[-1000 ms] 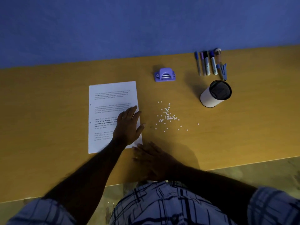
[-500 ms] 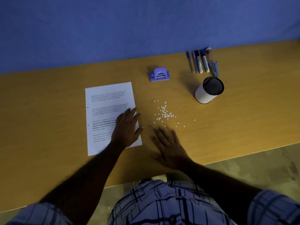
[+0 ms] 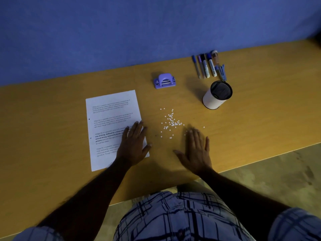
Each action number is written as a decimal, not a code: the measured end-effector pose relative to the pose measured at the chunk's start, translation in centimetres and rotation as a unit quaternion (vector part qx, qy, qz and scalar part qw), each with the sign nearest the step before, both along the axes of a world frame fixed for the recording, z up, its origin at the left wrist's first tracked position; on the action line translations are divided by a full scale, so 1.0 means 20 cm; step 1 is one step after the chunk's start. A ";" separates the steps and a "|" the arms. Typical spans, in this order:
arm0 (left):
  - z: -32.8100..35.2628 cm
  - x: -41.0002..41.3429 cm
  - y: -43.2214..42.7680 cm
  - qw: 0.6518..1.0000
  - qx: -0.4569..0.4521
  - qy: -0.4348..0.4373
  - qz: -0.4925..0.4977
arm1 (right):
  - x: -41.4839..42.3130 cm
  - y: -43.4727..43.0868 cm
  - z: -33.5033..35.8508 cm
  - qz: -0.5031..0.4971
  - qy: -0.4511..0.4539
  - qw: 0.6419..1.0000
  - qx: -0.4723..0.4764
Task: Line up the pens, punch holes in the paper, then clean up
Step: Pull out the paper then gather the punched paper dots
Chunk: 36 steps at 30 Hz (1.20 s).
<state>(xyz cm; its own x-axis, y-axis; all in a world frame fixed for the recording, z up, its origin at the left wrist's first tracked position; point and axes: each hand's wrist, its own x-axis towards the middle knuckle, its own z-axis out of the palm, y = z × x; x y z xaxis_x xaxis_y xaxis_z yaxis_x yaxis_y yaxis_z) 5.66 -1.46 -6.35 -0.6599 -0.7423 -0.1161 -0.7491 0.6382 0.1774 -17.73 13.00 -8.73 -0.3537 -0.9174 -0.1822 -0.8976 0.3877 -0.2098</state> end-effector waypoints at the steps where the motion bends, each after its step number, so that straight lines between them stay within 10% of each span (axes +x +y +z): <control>1: 0.00 -0.02 0.01 1.000 0.003 -0.002 -0.004 | -0.03 0.01 0.00 -0.055 -0.002 0.998 -0.002; 9: -0.02 -0.19 0.07 0.999 0.004 -0.049 -0.022 | -0.11 -0.03 0.01 -0.195 -0.019 0.980 0.013; 23: 0.08 -0.31 -0.25 0.996 0.018 -0.017 -0.087 | -0.13 -0.24 -0.01 0.164 -0.050 0.985 -0.030; 36: -0.01 -0.54 -0.45 0.989 0.029 -0.090 -0.117 | -0.39 -0.33 0.01 0.099 -0.069 0.993 -0.020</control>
<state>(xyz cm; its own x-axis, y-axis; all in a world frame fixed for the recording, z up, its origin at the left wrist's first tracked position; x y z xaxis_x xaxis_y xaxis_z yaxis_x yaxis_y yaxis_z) -5.07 -10.51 -6.54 -0.7774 -0.5608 -0.2849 -0.6053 0.7902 0.0964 -25.49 6.32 -8.48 -0.1408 -0.9738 -0.1786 -0.9167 0.1963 -0.3480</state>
